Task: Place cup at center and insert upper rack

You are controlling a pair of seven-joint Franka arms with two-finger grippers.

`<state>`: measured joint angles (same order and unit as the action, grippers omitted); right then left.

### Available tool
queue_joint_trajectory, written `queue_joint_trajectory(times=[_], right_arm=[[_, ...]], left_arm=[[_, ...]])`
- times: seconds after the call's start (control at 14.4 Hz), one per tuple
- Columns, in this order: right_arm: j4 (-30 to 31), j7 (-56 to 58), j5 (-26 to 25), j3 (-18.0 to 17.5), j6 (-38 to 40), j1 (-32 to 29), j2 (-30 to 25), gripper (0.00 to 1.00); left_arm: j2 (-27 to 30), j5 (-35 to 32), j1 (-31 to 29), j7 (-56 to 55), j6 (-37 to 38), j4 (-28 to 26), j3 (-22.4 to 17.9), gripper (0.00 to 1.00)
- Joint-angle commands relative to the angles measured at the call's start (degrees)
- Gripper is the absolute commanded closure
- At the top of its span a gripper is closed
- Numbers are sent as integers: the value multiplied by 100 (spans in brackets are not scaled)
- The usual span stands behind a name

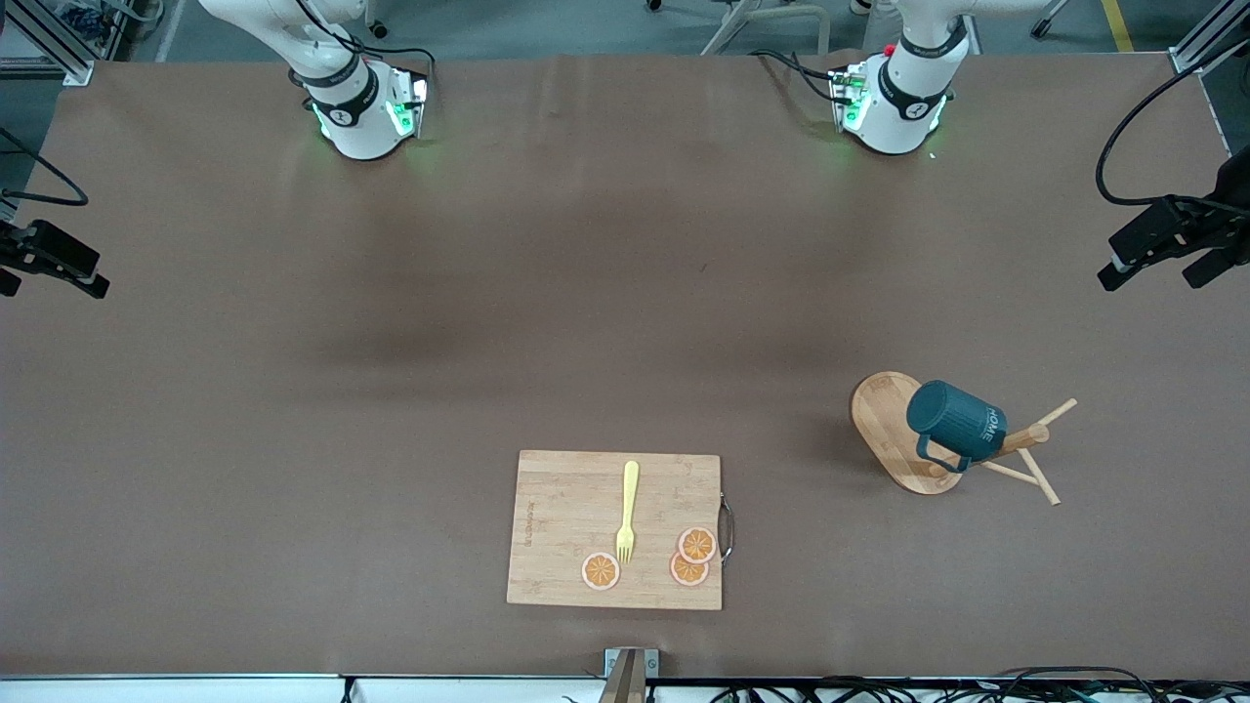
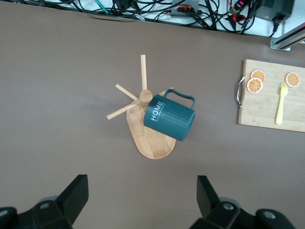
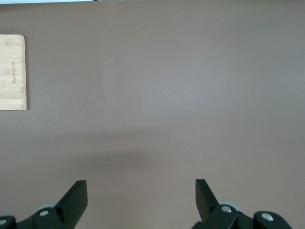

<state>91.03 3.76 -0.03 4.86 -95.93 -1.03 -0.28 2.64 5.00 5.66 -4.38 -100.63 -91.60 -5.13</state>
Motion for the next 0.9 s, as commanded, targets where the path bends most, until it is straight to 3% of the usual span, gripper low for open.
queue_joint_trajectory(times=[0.0, 0.83], right_arm=[[108, -51, -23, 32, -40, 42, -130, 0], [108, -51, -14, 32, -40, 33, -130, 0]], left_arm=[[70, -262, 66, 182, 61, -7, -15, 0], [70, -360, 67, 323, 61, -15, 47, 0]])
